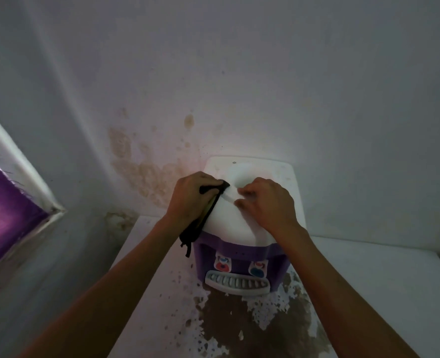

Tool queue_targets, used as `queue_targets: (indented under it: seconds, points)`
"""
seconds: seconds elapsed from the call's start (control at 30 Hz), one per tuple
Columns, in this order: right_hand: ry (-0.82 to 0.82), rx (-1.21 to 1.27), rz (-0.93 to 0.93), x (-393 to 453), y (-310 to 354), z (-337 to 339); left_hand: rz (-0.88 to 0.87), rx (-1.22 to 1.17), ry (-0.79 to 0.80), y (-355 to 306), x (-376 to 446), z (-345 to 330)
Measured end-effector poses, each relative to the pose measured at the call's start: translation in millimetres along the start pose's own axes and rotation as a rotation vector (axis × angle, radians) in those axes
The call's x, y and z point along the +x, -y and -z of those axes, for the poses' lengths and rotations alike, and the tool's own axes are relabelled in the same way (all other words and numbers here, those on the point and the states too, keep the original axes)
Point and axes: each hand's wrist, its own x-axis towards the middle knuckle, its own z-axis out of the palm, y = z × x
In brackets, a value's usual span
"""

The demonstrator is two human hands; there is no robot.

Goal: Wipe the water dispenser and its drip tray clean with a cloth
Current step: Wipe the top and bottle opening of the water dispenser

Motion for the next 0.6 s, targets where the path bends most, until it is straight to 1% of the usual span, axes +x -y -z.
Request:
queue_targets:
  seconds: [0.13, 0.2, 0.3, 0.4, 0.47, 0.6]
  points:
    - [0.025, -0.002, -0.063, 4, 3, 0, 0.068, -0.055, 0.015, 20, 28, 1]
    - [0.031, 0.002, -0.099, 7, 4, 0, 0.07, -0.076, 0.041, 27, 32, 2]
    - [0.016, -0.011, -0.129, 6, 5, 2, -0.013, -0.02, 0.096, 28, 23, 5]
    - [0.018, -0.018, -0.163, 7, 6, 3, -0.156, -0.012, 0.171, 25, 4, 8]
    - [0.036, -0.024, -0.172, 9, 8, 6, -0.23, -0.004, 0.183, 22, 0, 5]
    - [0.065, -0.024, -0.164, 11, 13, 13, -0.176, -0.079, 0.109, 23, 15, 1]
